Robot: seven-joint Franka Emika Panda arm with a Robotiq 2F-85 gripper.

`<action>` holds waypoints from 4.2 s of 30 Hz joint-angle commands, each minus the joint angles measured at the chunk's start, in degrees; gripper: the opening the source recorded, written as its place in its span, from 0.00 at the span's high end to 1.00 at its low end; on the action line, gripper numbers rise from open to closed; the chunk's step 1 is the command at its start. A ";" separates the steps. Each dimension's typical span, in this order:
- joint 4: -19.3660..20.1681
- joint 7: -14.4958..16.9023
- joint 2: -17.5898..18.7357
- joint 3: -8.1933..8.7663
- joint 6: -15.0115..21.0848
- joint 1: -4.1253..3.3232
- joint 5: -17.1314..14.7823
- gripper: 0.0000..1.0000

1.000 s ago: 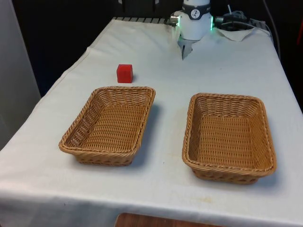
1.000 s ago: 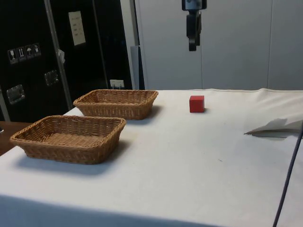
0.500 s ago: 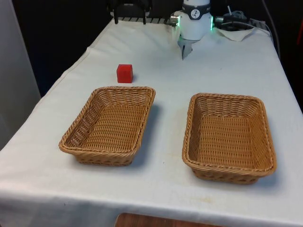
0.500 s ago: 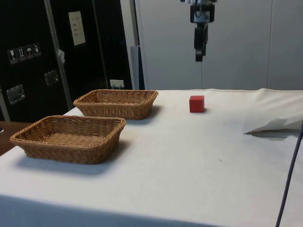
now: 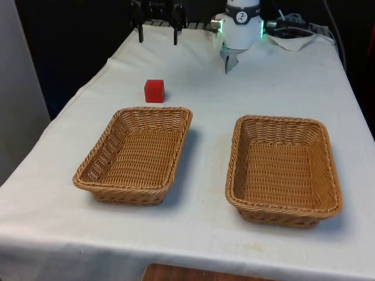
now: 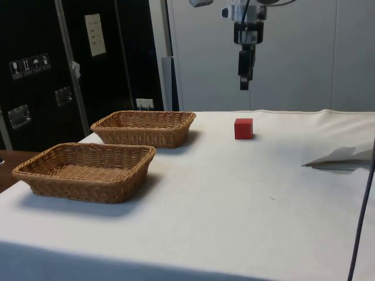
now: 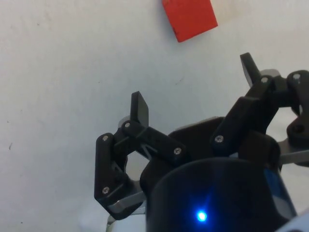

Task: Pick up the red cube and place it into the right basket.

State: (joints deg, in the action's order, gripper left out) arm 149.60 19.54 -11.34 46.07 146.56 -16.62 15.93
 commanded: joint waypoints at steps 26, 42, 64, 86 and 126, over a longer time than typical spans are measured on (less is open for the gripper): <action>-0.17 0.74 11.92 -0.46 7.56 -0.57 -3.38 0.00; -0.17 1.09 20.63 -3.50 16.16 -0.06 -8.88 0.00; -0.92 -0.57 28.88 -6.65 23.78 0.52 -12.43 0.00; -2.06 -1.60 32.20 -6.47 25.21 -0.06 -12.66 0.93; -3.50 -2.81 20.23 -2.98 17.53 -1.26 -8.77 0.93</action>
State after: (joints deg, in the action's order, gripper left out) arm 147.02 17.59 8.77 41.88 165.24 -17.36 5.50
